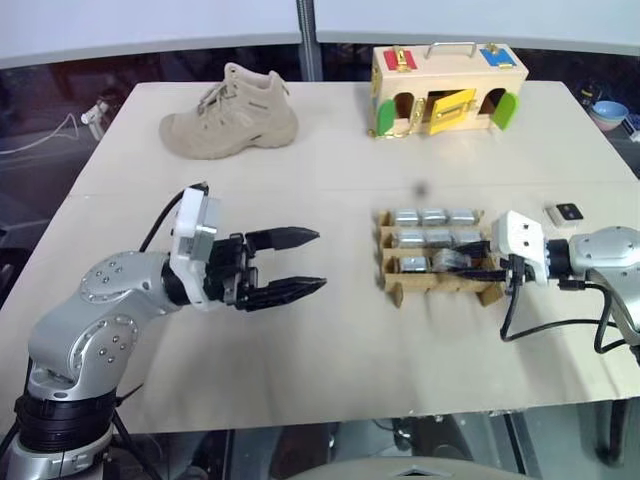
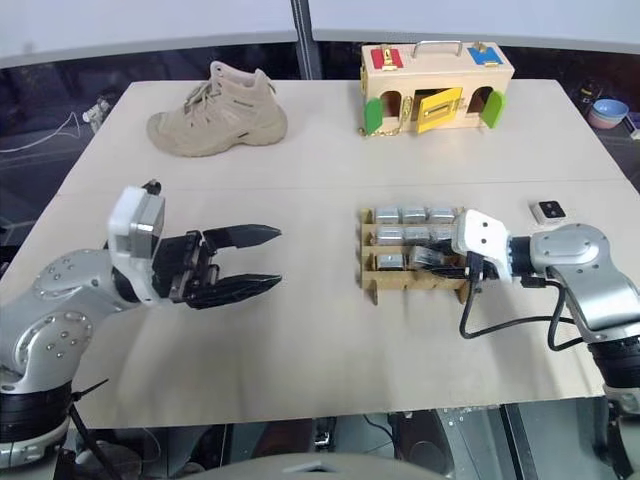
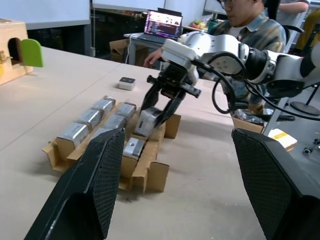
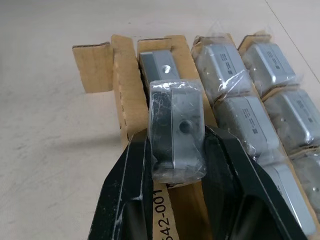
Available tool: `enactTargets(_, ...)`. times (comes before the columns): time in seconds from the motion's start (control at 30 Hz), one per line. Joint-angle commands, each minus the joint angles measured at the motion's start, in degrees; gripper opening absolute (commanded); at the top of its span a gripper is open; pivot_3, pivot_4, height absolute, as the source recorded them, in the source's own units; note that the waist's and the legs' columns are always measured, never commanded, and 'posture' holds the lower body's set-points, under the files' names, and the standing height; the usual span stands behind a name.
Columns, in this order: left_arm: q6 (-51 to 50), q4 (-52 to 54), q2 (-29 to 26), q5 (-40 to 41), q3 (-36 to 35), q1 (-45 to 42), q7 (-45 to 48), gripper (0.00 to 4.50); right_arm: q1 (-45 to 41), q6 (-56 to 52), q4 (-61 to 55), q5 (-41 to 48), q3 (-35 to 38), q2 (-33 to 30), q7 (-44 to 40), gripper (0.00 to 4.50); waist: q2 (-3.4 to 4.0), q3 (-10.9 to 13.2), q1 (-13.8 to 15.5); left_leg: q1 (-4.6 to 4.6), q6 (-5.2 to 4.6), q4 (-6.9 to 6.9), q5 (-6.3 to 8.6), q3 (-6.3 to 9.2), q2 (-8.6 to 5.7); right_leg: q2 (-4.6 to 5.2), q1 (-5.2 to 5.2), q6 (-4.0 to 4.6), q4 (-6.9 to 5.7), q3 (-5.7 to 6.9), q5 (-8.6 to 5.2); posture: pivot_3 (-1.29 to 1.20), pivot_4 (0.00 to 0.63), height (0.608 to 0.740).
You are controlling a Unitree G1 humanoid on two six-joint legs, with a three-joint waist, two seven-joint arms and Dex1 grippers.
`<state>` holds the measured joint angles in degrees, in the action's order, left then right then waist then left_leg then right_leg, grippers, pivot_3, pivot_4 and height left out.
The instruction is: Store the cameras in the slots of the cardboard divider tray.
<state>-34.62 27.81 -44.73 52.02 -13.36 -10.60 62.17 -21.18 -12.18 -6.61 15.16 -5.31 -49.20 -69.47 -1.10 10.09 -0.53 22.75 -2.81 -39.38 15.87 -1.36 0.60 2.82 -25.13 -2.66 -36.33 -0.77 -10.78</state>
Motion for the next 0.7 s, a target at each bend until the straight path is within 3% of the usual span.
enactTargets(0.03,0.24,1.7,-0.52,1.23,-1.0,-0.83,-0.5,3.54,-0.38,3.24,1.89,-2.68,-1.16,-1.25,-1.54,0.78,-0.01,-0.01,0.0,0.0,0.0,0.0,0.0,0.0,0.0,0.0,0.0,0.0,0.0,0.0,0.0,0.0,0.15,0.74)
enactTargets(0.3,0.63,1.81,-0.15,0.9,-0.19,-1.31,-0.94,3.54,-4.06,3.97,6.92,-3.57,-4.52,0.42,-4.76,0.78,-0.02,-0.01,0.16,-0.05,0.0,-0.02,0.0,0.02,-0.01,0.0,0.07,0.01,0.01,0.02,0.0,0.0,0.15,0.74)
enactTargets(0.33,0.67,1.86,-0.18,0.95,-0.31,-1.15,-0.95,3.54,-4.22,3.47,7.01,-3.14,-4.72,0.15,-5.87,1.58,-0.02,-0.01,0.19,-0.05,0.0,-0.02,0.0,0.03,-0.01,0.0,0.07,0.01,0.02,0.03,0.0,0.0,0.15,0.74)
enactTargets(0.37,0.7,1.9,-0.2,0.99,-0.41,-1.0,-0.98,3.54,-4.29,3.26,6.98,-2.78,-4.76,-0.16,-6.86,1.8,-0.02,-0.01,0.27,-0.05,0.0,-0.02,0.0,0.03,-0.01,0.01,0.07,0.01,0.02,0.03,0.0,0.0,0.15,0.74)
enactTargets(0.47,0.86,2.24,-0.11,0.94,-0.53,-0.5,-1.18,3.54,-4.94,3.27,7.38,-2.23,-1.31,1.74,-2.14,3.2,-0.02,-0.01,0.26,-0.03,0.0,-0.02,0.0,0.04,-0.01,0.01,0.07,0.01,0.05,0.04,0.01,0.0,0.15,0.74)
enactTargets(0.57,0.9,2.51,0.05,0.99,-0.69,-0.18,-1.55,3.54,-4.7,-4.43,3.57,2.77,4.56,2.27,2.53,4.43,-0.01,0.0,0.2,-0.03,0.0,-0.02,0.0,0.02,-0.01,0.01,0.06,0.01,0.03,0.03,0.01,0.0,0.15,0.74)
enactTargets(0.7,1.72,3.45,1.09,-0.03,-0.5,1.25,-3.15,3.54,-5.6,-28.32,-5.67,10.49,16.91,3.53,19.08,4.43,0.0,0.0,0.27,-0.01,0.01,-0.02,0.0,0.03,-0.01,0.03,0.02,0.02,-0.05,0.0,0.01,0.0,0.15,0.74)
